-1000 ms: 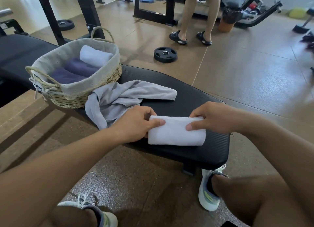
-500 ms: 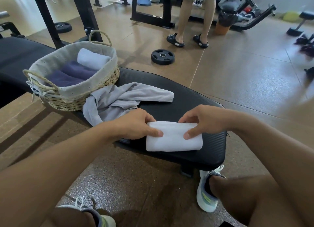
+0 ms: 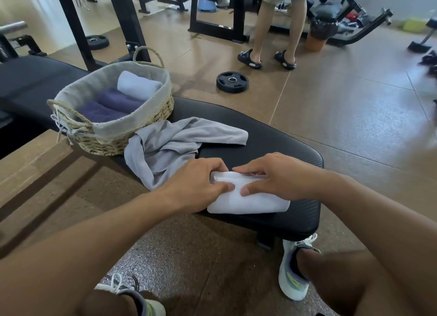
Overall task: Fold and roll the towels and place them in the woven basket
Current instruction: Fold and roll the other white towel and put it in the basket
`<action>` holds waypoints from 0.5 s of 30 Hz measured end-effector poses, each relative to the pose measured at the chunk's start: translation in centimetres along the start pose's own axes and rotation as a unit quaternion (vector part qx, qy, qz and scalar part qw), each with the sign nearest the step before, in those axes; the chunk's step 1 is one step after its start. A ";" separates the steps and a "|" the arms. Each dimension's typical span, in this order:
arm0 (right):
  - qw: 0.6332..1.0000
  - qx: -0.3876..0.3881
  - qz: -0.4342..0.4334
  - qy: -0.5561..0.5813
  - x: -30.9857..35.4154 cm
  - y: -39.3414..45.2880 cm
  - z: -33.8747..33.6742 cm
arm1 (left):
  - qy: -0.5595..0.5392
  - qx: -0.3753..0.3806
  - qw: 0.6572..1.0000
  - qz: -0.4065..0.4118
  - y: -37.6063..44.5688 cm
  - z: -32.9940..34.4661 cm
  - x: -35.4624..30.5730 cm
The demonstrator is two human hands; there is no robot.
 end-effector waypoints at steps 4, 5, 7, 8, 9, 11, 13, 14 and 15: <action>1.000 -0.006 -0.028 -0.004 0.5 0.3 0.1 | -0.032 -0.028 0.999 -0.020 -0.7 0.3 0.1; 0.999 -0.007 -0.031 -0.002 0.6 0.4 0.2 | -0.045 -0.030 0.998 -0.026 -0.8 0.3 0.2; 0.999 -0.009 -0.041 0.005 0.7 0.6 0.2 | -0.068 -0.038 0.996 -0.033 -1.1 0.0 0.5; 0.999 -0.006 -0.049 0.009 0.8 0.6 0.2 | -0.075 -0.046 0.996 -0.033 -1.2 -0.3 0.7; 0.998 -0.002 -0.056 0.016 0.9 0.6 0.1 | -0.079 -0.055 0.995 -0.031 -1.4 -0.6 0.8; 0.997 0.008 -0.061 0.037 1.2 0.5 0.1 | -0.088 -0.062 0.994 -0.025 -1.8 -1.3 1.1; 0.997 0.012 -0.056 0.050 1.4 0.5 0.3 | -0.102 -0.057 0.993 -0.012 -2.3 -1.9 1.4; 0.997 0.010 -0.054 0.051 1.5 0.6 0.4 | -0.107 -0.056 0.993 -0.004 -2.4 -2.2 1.6; 0.997 0.004 -0.055 0.052 1.7 0.7 0.4 | -0.111 -0.058 0.992 0.002 -2.6 -2.5 1.8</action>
Point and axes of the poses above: each hand's wrist, its own y-axis towards the middle knuckle, its own z-axis out of the palm, x = y × z, the point moved 2 cm from there along y, towards the middle knuckle, and after that the axes turned 10 degrees about -z, right-handed, at the moved point
